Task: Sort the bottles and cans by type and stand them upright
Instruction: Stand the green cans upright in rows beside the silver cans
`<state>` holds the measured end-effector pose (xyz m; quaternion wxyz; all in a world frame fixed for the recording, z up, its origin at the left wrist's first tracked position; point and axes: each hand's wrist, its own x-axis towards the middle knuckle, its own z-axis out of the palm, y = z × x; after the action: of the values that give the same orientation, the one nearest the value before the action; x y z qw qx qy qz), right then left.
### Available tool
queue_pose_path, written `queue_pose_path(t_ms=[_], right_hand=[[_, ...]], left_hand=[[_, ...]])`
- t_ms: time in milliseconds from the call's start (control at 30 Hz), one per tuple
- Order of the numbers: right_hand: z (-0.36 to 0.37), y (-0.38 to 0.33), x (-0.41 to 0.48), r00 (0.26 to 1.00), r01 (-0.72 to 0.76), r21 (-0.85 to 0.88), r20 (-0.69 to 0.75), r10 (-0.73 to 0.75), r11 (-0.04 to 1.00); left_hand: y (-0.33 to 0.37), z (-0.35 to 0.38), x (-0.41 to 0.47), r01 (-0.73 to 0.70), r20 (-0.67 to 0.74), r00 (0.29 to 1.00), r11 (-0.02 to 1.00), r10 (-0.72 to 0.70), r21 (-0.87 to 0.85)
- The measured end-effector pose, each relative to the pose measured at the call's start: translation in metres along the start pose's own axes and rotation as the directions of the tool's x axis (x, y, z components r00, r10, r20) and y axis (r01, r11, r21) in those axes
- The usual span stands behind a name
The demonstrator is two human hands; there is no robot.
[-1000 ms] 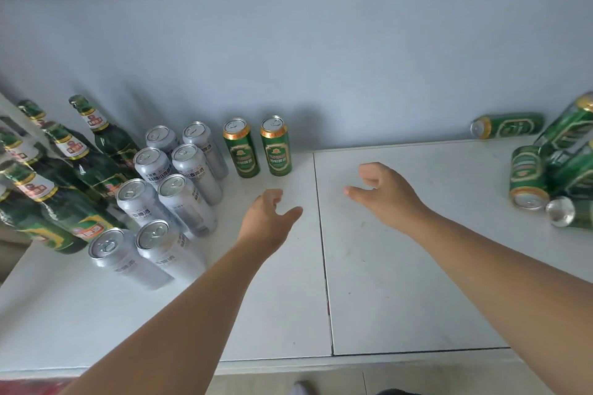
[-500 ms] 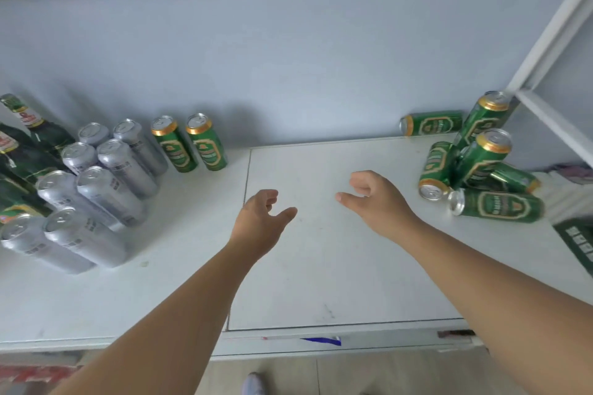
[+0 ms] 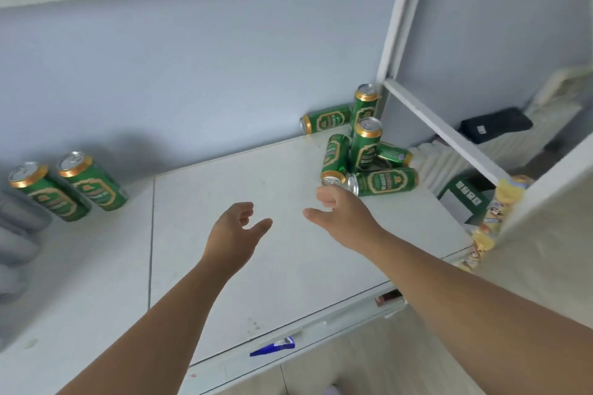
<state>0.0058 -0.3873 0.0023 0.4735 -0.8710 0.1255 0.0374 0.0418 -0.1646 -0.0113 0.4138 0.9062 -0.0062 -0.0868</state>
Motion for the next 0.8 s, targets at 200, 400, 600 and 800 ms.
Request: queue_pose_path(t_ms=[200,400,600,800], right_hand=[[-0.036,0.024,-0.016,0.995,-0.043,-0.08,-0.099,0.035,0.996],[-0.072,0.061,-0.017,0.982,-0.12,-0.112,-0.157,0.102,0.986],[-0.112,0.112,0.014,0.96,-0.223,-0.135,-0.201,0.193,0.966],[-0.144,0.15,0.066,0.961,-0.206,-0.28,-0.238,0.14,0.938]], left_hand=[[0.016,0.035,0.013,-0.087,0.111,0.99,0.996,0.087,-0.012],[0.042,0.075,0.031,-0.086,0.183,0.979,0.996,0.088,-0.018],[0.072,0.118,0.068,0.014,0.158,0.987,1.0,-0.012,-0.013],[0.09,0.154,0.109,0.138,0.091,0.986,0.99,-0.14,0.025]])
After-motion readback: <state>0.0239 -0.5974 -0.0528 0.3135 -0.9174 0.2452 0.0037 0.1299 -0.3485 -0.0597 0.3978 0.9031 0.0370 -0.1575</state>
